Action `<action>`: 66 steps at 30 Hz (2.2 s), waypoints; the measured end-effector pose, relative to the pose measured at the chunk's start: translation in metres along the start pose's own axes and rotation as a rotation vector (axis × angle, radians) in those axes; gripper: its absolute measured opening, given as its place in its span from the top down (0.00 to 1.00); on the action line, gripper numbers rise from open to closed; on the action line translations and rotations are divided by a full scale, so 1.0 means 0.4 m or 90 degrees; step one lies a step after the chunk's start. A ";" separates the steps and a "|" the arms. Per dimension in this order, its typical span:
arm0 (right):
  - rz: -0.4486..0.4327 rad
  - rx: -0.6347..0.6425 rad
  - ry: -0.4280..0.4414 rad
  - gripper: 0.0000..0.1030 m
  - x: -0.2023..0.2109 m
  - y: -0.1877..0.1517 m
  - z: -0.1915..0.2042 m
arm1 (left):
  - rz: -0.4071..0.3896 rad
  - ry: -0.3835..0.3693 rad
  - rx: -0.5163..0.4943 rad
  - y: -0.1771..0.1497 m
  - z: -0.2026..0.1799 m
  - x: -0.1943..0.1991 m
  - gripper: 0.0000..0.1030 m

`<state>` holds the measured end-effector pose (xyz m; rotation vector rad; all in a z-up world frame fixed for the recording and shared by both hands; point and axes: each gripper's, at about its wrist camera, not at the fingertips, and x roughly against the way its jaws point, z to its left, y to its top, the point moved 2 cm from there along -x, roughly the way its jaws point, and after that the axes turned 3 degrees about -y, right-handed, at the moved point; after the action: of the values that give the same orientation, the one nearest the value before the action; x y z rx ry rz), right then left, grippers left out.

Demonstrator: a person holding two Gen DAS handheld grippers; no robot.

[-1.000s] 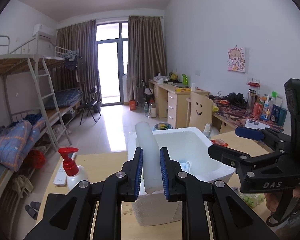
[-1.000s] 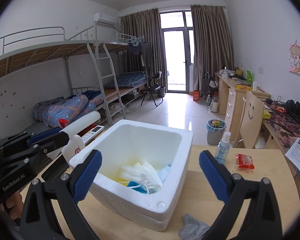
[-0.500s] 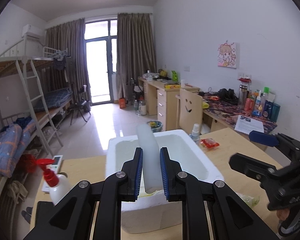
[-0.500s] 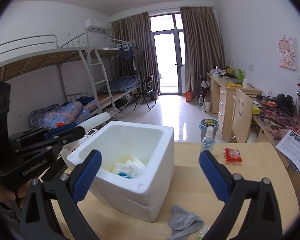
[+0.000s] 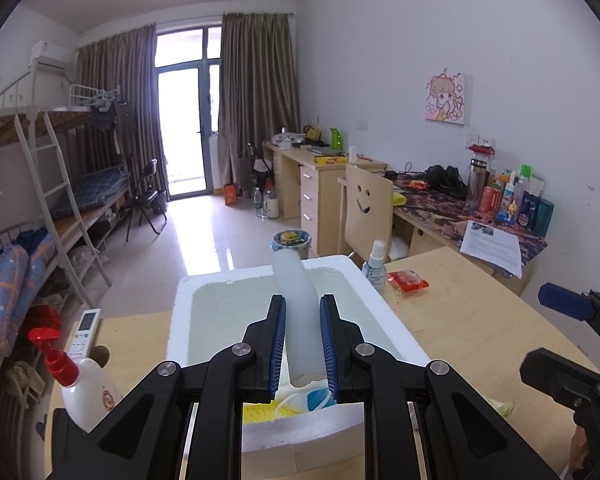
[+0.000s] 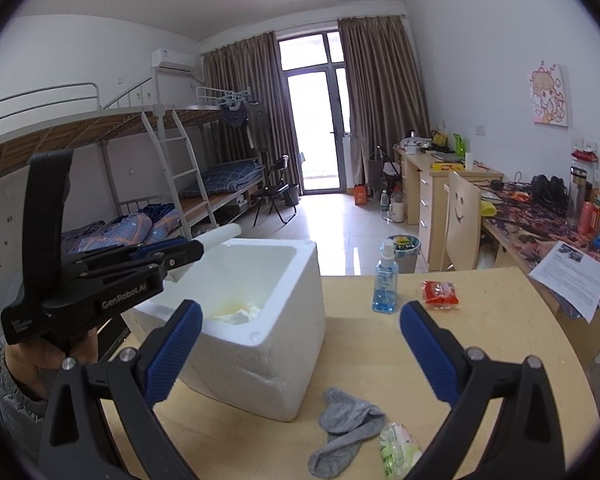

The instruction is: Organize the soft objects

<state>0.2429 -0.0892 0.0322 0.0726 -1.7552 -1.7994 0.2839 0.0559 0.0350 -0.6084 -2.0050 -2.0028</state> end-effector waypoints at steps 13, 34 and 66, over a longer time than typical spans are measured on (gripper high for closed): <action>0.005 -0.021 -0.026 0.02 0.030 -0.026 -0.037 | 0.024 -0.023 0.016 0.007 -0.006 -0.051 0.76; -0.015 -0.035 -0.034 0.02 0.073 -0.028 -0.041 | -0.042 0.004 0.015 0.025 -0.018 0.053 0.01; -0.073 -0.004 0.002 0.01 0.256 -0.032 0.045 | -0.121 0.038 0.007 -0.055 -0.044 0.364 0.01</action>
<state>0.1471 -0.1208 0.0607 0.1755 -1.7749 -1.8851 0.1430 0.0566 0.0816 -0.3626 -2.1072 -2.0866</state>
